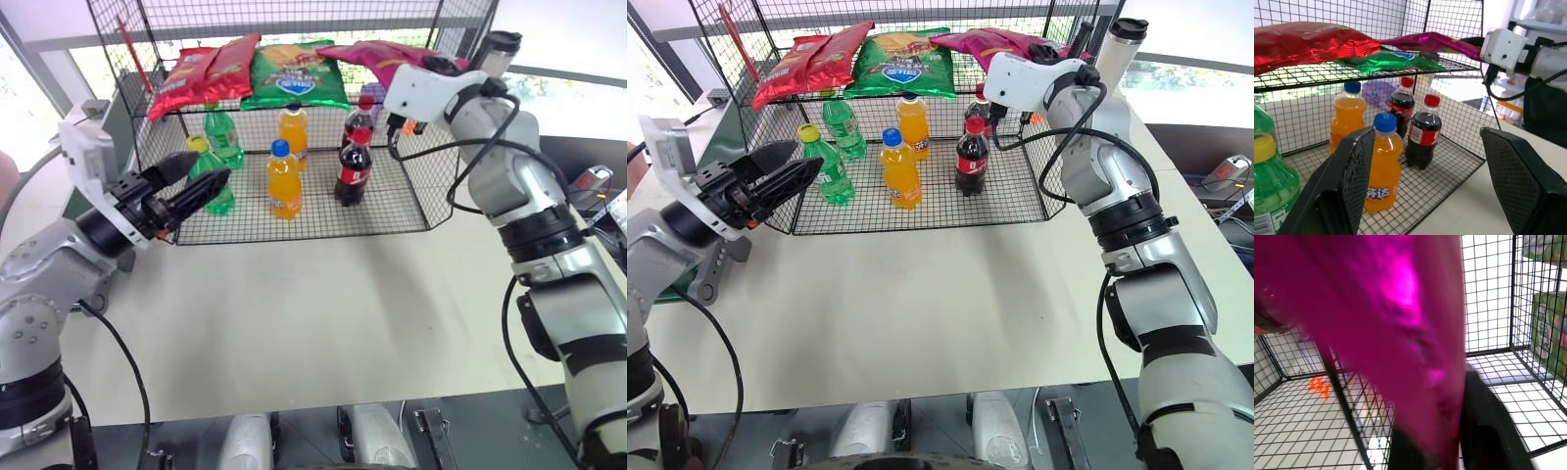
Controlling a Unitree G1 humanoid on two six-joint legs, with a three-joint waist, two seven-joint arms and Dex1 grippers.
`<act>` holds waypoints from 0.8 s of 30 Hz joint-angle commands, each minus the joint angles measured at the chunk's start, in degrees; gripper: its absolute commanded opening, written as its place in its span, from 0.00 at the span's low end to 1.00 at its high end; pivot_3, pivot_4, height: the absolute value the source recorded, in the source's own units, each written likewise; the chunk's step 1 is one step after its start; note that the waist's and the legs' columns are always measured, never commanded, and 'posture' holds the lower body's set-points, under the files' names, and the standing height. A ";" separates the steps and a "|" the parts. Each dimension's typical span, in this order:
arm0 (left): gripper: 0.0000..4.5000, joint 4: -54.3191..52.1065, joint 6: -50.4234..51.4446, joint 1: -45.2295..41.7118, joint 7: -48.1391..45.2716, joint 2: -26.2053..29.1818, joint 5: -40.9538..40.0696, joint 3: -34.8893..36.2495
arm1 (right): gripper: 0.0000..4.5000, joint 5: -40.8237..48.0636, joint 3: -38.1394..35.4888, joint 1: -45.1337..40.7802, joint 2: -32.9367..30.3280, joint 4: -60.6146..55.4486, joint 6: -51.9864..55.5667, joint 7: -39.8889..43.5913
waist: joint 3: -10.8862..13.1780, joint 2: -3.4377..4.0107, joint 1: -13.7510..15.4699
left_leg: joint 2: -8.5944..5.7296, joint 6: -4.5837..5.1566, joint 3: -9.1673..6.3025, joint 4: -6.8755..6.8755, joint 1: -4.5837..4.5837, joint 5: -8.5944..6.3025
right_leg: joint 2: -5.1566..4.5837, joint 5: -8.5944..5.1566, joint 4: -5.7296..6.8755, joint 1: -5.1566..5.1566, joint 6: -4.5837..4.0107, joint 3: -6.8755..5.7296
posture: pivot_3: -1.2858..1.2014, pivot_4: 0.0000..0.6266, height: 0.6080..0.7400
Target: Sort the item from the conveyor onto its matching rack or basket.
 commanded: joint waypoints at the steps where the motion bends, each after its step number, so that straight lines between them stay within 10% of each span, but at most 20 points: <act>1: 0.80 -1.67 -2.26 -0.10 0.50 -0.30 0.57 -0.28 | 0.57 -1.24 0.00 -2.98 0.19 0.64 -0.86 1.81 | 0.00 0.00 -0.04 | 0.00 0.00 0.00 0.00 0.00 0.00 | 0.01 0.00 0.00 0.00 0.00 -0.01 | 0.52 0.24 1.00; 5: 0.80 -1.41 -3.32 0.25 0.46 -0.86 1.23 -1.27 | 0.99 -0.96 0.52 -4.63 0.15 -0.58 -4.12 4.71 | 0.00 0.00 -0.22 | 0.01 0.00 0.00 0.00 0.02 0.00 | 0.02 0.00 0.01 0.00 0.00 -0.01 | 0.52 0.24 1.00; 24: 0.80 -0.65 -6.17 3.28 0.23 -3.16 5.20 -4.18 | 0.99 16.27 -8.12 -0.33 -3.85 -12.52 -4.58 28.27 | 0.00 0.00 -0.05 | 0.02 0.00 -0.06 -0.06 0.04 0.00 | 0.01 0.00 0.00 0.03 0.00 -0.03 | 0.52 0.24 1.00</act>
